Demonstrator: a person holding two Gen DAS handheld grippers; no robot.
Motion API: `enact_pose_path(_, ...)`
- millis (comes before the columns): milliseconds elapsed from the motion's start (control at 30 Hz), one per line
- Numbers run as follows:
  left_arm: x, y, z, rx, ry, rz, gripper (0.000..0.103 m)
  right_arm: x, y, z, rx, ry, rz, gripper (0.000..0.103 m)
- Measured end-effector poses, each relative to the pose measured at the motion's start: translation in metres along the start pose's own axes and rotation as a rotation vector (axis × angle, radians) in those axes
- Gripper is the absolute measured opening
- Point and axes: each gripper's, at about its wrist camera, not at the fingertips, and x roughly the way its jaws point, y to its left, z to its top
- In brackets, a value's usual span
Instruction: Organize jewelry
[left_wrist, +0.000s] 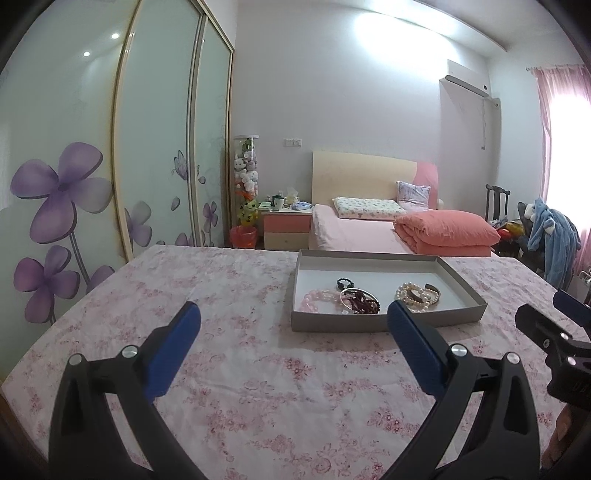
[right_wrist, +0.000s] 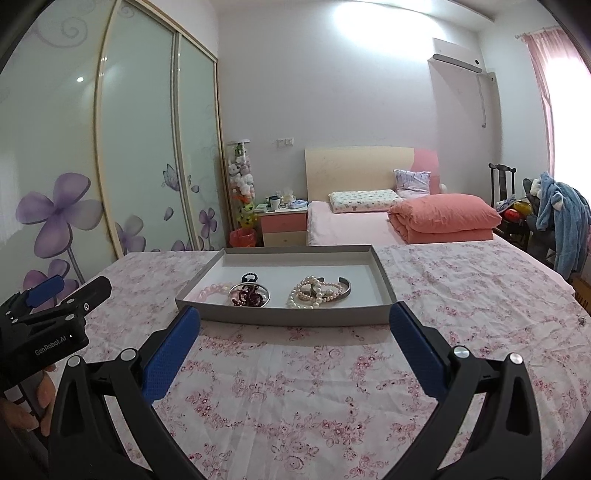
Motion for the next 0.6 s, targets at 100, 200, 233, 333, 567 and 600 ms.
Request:
enact_pose_path(100, 0.0001, 0.0003, -0.0007, 0.001, 0.001, -0.002, 0.099, -0.0010, -0.0002, 0.0003, 0.002, -0.004, -0.005, 0.101)
enact_pose_path(200, 0.0009, -0.0012, -0.0008, 0.003, 0.005, -0.005, 0.099, -0.0013, -0.0003, 0.0002, 0.002, -0.003, -0.005, 0.101)
enact_pose_path(233, 0.0005, -0.0017, -0.0009, 0.004, 0.006, -0.006, 0.099, -0.0013, -0.0004, 0.0002, 0.003, -0.002, -0.005, 0.101)
enact_pose_path(333, 0.0006, -0.0027, -0.0007, 0.005, 0.007, -0.008, 0.099, -0.0018, -0.0016, 0.0006, 0.005, -0.001, -0.004, 0.101)
enact_pose_path(567, 0.0006, -0.0050, -0.0014, 0.007, 0.009, -0.010, 0.099, -0.0014, -0.0041, 0.0005, 0.013, 0.003, -0.005, 0.101)
enact_pose_path(600, 0.0009, -0.0057, -0.0015, 0.008, 0.010, -0.010, 0.099, -0.0008, -0.0039, 0.0006, 0.014, 0.004, -0.006, 0.101)
